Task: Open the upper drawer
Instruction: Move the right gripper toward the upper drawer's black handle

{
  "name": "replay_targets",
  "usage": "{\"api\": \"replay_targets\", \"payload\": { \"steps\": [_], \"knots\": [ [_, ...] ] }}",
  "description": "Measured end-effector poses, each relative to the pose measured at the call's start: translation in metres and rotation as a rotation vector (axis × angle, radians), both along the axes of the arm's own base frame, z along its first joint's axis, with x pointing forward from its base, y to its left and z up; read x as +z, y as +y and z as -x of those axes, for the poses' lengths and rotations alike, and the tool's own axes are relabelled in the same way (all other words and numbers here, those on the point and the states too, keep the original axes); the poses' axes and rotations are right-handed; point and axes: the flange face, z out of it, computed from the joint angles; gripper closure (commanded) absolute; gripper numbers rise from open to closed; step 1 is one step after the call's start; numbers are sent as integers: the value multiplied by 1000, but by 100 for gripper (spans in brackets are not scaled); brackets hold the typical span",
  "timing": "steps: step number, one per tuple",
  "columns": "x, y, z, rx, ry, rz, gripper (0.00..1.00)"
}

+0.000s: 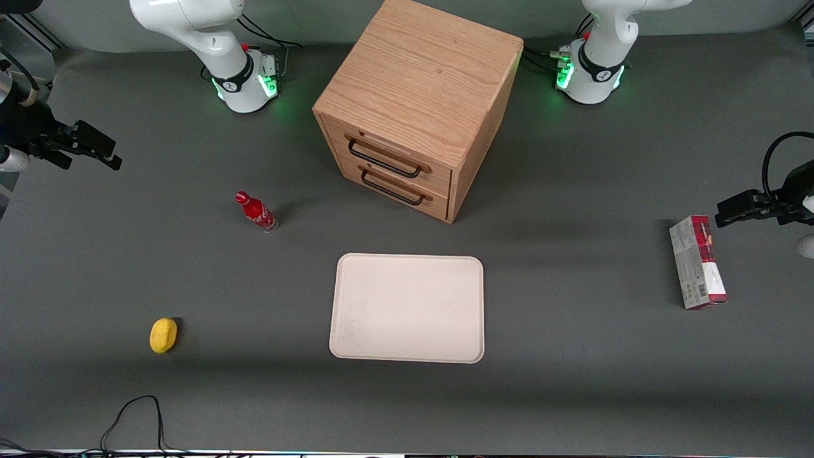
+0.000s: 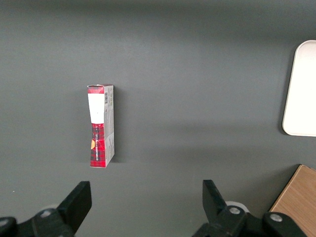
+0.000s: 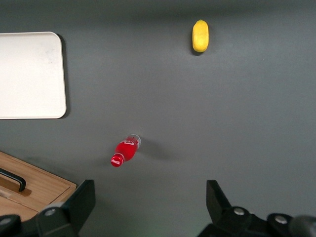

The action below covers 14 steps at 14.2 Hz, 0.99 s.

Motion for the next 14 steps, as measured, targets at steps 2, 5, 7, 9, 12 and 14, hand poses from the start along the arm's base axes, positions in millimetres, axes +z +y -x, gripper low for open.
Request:
{"api": "replay_targets", "payload": {
  "steps": [2, 5, 7, 9, 12, 14],
  "knots": [
    [-3, 0, -2, 0, 5, 1, 0],
    [-2, 5, -8, 7, -4, 5, 0],
    [3, 30, -17, 49, -18, 10, 0],
    [10, 87, -20, 147, -14, 5, 0],
    [21, 205, -2, 363, 1, 2, 0],
    [25, 282, 21, 513, -9, -11, 0]
  ]
}}
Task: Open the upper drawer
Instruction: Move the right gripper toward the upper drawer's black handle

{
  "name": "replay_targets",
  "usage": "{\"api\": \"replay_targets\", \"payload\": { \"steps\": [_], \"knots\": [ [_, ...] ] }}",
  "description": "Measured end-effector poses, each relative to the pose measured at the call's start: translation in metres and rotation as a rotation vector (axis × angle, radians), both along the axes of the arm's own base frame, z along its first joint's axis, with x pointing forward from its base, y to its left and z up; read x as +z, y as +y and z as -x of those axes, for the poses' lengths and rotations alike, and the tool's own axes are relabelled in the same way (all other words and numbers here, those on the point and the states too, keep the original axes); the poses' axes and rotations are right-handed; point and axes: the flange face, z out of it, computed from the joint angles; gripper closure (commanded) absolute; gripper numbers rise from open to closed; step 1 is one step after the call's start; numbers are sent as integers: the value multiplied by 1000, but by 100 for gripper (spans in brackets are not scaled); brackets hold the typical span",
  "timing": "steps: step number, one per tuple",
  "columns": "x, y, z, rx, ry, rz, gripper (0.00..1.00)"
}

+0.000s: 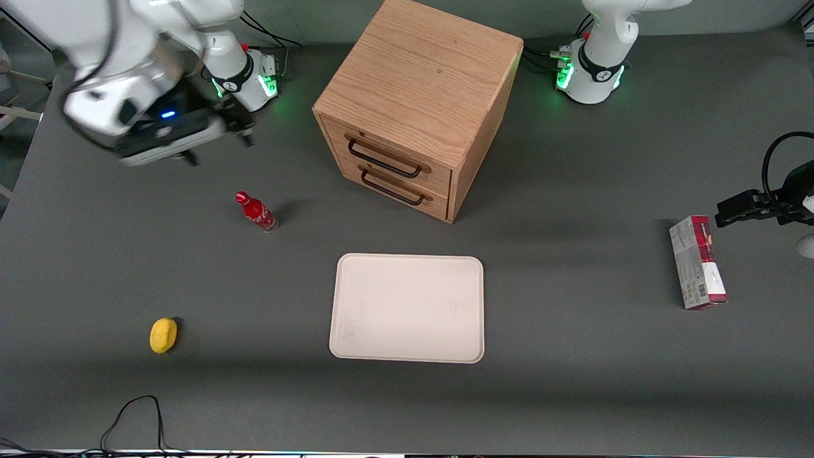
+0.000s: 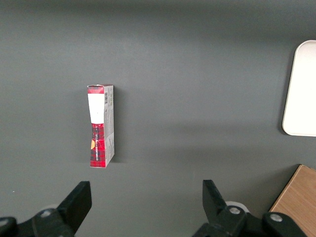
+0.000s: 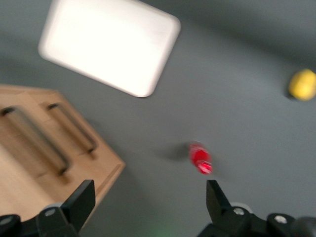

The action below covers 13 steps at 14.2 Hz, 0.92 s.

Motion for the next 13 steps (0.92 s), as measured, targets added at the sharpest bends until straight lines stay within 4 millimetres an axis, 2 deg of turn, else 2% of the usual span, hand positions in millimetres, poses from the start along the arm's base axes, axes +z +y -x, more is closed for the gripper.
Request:
{"api": "replay_targets", "payload": {
  "steps": [2, 4, 7, 10, 13],
  "knots": [
    [-5, 57, 23, 142, 17, -15, 0],
    [-21, 87, 28, 298, 87, -88, 0],
    [-51, 97, 10, 431, 223, -290, 0],
    [-87, 97, -9, 535, 278, -338, 0],
    [-136, 100, -21, 581, 305, -346, 0]
  ]
}}
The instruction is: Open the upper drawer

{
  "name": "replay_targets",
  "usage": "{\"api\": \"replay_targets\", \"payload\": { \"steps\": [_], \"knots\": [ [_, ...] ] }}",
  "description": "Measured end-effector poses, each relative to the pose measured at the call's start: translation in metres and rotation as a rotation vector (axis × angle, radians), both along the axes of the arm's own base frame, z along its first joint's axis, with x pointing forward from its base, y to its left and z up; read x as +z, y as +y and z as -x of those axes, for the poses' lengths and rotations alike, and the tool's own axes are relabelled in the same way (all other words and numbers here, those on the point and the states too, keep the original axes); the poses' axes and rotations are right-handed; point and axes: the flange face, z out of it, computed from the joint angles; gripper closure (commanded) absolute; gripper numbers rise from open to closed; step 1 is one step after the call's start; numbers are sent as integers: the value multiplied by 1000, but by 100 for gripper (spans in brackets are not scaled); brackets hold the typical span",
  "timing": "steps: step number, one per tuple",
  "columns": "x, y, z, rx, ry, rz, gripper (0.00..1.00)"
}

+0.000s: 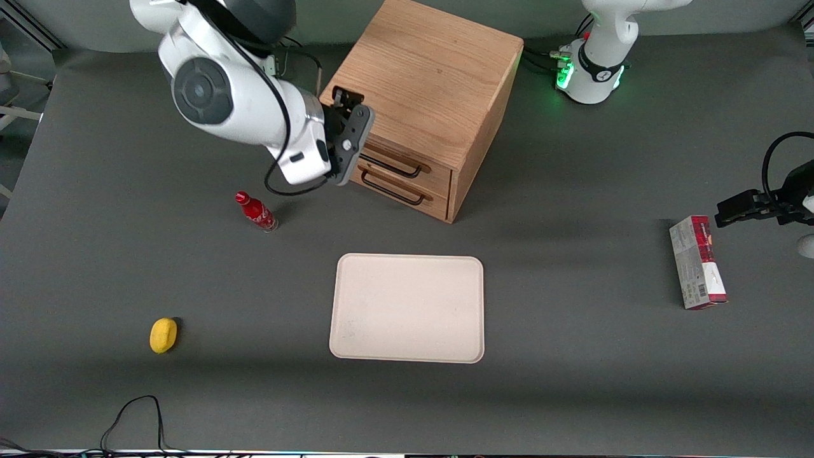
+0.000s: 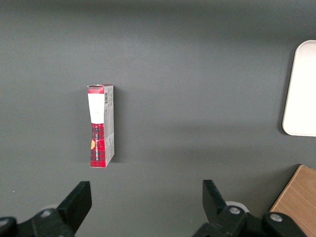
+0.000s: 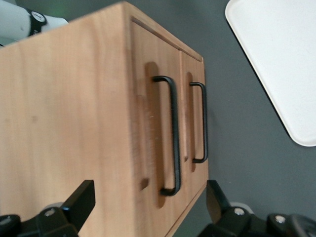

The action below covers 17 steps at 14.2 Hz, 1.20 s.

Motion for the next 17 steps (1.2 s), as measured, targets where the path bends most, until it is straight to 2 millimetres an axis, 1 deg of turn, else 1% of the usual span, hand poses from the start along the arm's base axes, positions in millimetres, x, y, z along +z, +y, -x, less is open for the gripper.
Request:
{"api": "replay_targets", "payload": {
  "steps": [2, 3, 6, 8, 12, 17],
  "knots": [
    [-31, 2, -2, 4, -4, 6, 0],
    [-43, 2, -2, 10, -12, 13, 0],
    [-73, 1, -2, 14, -42, 42, 0],
    [-88, 3, 0, 14, -50, 50, 0],
    [-102, 7, 0, 11, -62, 47, 0],
    [-104, 15, 6, 24, -61, 40, 0]
  ]
}}
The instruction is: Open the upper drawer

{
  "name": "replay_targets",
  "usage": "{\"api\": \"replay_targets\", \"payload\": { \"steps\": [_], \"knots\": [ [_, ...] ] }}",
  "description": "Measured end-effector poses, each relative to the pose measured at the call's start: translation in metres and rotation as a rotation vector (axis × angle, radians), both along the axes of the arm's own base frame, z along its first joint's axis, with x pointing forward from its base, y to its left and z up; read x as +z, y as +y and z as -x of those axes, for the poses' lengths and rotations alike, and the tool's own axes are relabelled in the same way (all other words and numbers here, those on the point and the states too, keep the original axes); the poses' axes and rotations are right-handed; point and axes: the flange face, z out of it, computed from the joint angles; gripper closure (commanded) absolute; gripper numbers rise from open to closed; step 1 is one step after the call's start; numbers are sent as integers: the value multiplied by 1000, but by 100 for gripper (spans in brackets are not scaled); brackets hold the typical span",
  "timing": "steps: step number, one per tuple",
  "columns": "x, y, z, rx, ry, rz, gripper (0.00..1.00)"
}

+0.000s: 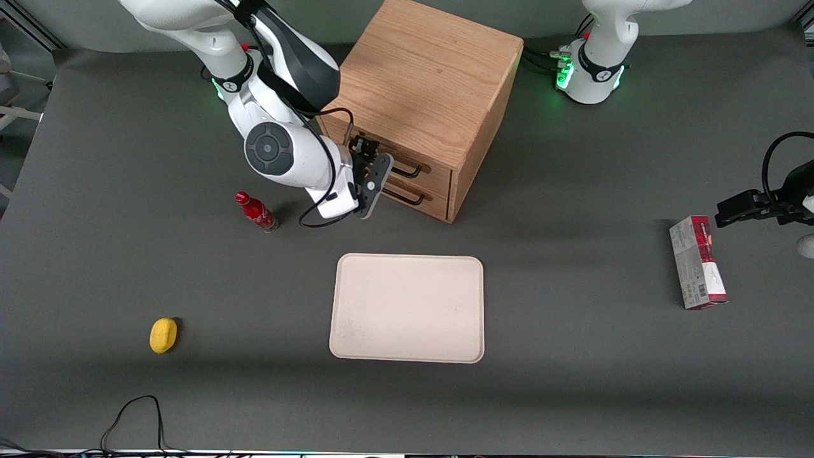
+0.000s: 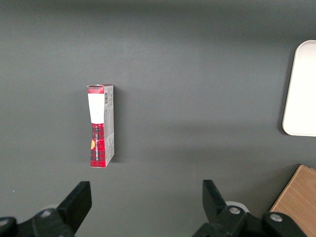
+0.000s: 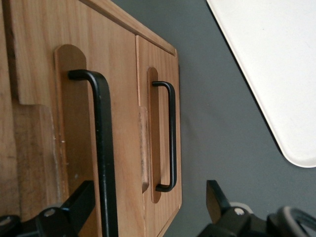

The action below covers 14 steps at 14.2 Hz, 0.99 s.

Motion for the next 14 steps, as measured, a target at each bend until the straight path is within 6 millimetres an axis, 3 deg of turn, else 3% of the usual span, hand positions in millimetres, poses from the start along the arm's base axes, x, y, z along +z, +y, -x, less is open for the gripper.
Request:
{"api": "replay_targets", "payload": {
  "steps": [5, 8, 14],
  "knots": [
    [-16, 4, 2, 8, -21, 8, 0],
    [-15, 4, -2, 23, -52, 20, 0],
    [-6, -20, -58, 8, -169, 39, 0]
  ]
}}
